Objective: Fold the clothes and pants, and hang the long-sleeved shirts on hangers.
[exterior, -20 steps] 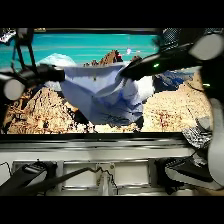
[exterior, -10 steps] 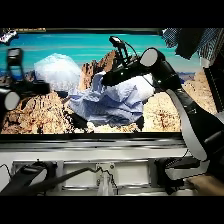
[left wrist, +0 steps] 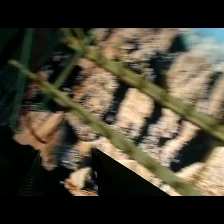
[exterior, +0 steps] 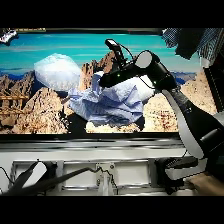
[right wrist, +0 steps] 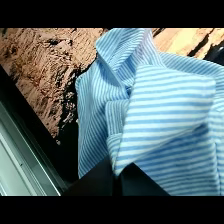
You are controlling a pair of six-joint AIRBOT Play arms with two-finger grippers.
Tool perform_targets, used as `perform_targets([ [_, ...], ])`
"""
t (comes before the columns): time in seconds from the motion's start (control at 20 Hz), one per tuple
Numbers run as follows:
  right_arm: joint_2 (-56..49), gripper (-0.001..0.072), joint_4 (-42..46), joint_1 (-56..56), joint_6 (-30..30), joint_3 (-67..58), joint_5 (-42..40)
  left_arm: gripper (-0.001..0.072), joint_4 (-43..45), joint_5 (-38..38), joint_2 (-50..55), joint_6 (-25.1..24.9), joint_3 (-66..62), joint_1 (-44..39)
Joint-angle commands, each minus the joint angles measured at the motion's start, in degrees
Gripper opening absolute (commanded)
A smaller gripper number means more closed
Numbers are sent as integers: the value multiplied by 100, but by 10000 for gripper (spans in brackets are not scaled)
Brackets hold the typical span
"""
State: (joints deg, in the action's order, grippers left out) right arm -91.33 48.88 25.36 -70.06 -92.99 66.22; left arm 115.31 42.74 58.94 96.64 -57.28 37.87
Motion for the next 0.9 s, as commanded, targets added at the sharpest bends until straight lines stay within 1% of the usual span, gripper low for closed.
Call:
perform_targets([
  [0.0, -4, 27, 42, 127, 118, -4, -170, 347, 85, -546, 1058, -586, -452, 796],
  [0.2, -4, 27, 68, 341, 114, -4, -109, 347, 90, -612, 2417, -627, -1451, 693],
  [0.4, -4, 26, 74, 542, 57, -4, -66, 345, 127, -627, 3294, -651, -2396, 664],
  [0.45, -4, 27, 66, 581, 37, -4, -70, 340, 127, -660, 3442, -787, -2533, 664],
  [0.5, -2, 27, 61, 599, 13, -4, -68, 268, 127, -682, 3578, -929, -2669, 664],
  [0.55, -2, 27, 63, 621, -2, -4, -66, 253, 127, -726, 3685, -992, -2769, 664],
  [0.85, -2, 27, 68, 658, -210, -4, 20, 266, 173, -999, 4076, -1014, -2933, 782],
])
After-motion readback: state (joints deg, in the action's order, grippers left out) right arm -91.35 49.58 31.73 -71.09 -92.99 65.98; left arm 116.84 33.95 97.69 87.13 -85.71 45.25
